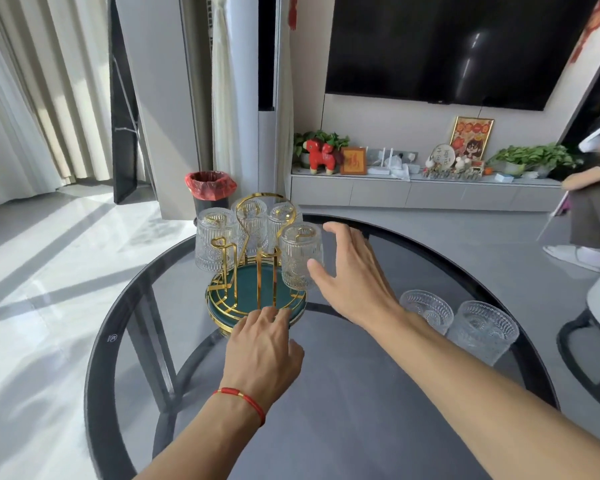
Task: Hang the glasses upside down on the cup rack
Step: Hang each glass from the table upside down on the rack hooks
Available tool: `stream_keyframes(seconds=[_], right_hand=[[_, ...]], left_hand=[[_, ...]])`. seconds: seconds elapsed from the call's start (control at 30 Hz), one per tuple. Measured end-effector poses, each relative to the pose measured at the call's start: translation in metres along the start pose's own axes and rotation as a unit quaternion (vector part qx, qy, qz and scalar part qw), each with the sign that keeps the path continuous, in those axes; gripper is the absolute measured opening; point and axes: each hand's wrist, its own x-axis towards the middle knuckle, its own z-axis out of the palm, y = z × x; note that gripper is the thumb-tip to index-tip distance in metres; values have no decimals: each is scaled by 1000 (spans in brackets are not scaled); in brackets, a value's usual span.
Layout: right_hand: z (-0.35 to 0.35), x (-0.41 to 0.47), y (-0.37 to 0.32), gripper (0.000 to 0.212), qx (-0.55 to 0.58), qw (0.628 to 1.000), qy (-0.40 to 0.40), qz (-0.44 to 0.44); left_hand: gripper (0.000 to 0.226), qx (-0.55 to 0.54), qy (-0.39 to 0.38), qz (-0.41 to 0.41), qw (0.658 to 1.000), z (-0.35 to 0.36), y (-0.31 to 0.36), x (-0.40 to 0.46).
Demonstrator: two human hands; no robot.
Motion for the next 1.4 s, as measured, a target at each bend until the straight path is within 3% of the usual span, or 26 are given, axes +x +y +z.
stream_keyframes(seconds=[0.13, 0.23, 0.37, 0.6, 0.7, 0.87, 1.03, 1.17, 1.27, 1.33, 1.4], right_hand=[[-24, -60, 31, 48, 47, 998, 32, 15], [-40, -94, 60, 39, 79, 991, 97, 43], [-56, -104, 87, 34, 125, 973, 156, 113], [-73, -101, 105, 34, 156, 963, 169, 141], [-75, -100, 107, 34, 154, 962, 171, 146], [-72, -99, 100, 34, 162, 964, 156, 145], [-69, -100, 95, 29, 177, 969, 120, 126], [-57, -103, 85, 25, 236, 961, 63, 128], [-41, -103, 71, 33, 319, 921, -89, 206], [-30, -105, 59, 39, 437, 848, -170, 248], [-21, -103, 51, 45, 564, 759, -162, 282]], left_hand=[[50, -107, 27, 54, 992, 2, 32, -9], [51, -205, 0, 91, 975, 8, 54, -14], [70, -313, -34, 82, 946, 16, 91, -7], [109, -330, -100, 65, 936, 30, 147, 37], [106, -311, -104, 56, 943, 39, 158, 46], [84, -338, -54, 6, 940, 40, 156, 44], [78, -338, -20, 1, 941, 25, 131, 20], [78, -442, 3, -70, 894, 3, 85, -8], [79, -519, -3, -113, 847, -13, 59, -15], [76, -543, -2, -113, 832, -21, 49, -15], [72, -552, 2, -100, 828, -27, 39, -14]])
